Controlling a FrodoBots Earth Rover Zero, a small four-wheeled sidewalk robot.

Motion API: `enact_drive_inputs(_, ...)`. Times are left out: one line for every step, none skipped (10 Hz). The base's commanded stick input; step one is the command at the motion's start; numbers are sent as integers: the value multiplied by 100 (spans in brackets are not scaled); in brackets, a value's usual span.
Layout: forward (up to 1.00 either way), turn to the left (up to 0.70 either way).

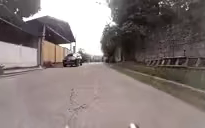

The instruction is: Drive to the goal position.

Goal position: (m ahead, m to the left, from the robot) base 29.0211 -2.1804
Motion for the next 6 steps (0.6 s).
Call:
enact_drive_inputs(100, 0)
enact_drive_inputs(100, 0)
enact_drive_inputs(100, 0)
enact_drive_inputs(100, 0)
enact_drive_inputs(100, 0)
enact_drive_inputs(100, 0)
